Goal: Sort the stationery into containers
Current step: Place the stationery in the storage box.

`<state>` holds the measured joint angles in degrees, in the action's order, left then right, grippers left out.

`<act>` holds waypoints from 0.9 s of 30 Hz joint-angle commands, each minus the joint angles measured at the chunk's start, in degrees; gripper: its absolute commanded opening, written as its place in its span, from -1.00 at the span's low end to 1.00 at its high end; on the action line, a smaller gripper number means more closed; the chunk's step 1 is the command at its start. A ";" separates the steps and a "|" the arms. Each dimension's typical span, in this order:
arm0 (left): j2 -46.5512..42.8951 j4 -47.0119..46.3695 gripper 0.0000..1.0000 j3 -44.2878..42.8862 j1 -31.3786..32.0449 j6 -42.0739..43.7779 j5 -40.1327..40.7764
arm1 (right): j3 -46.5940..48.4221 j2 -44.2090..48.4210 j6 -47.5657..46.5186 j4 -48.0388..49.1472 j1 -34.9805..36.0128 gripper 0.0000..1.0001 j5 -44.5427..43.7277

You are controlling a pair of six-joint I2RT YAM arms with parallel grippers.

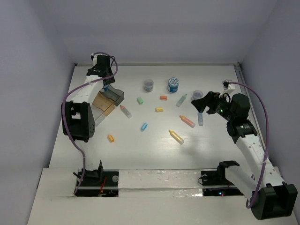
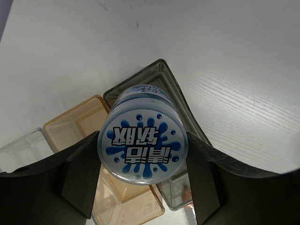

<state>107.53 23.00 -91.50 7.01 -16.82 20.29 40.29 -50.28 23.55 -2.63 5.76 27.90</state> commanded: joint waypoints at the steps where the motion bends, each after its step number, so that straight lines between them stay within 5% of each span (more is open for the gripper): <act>1: 0.40 -1.91 -0.33 -2.01 -0.33 0.91 0.01 | 1.10 -0.17 -1.05 0.52 0.57 0.71 0.58; 16: 4.18 -2.09 -0.15 -2.89 -0.85 1.09 -1.13 | 1.10 -0.43 -1.05 0.52 0.57 0.71 0.40; 27: 0.24 -5.33 0.63 -3.77 -0.85 1.09 -3.15 | 1.28 -0.61 -1.23 0.26 1.10 0.75 0.05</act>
<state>112.84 21.30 -92.42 6.63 -15.86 17.80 40.29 -50.76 23.33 -3.07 6.44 27.88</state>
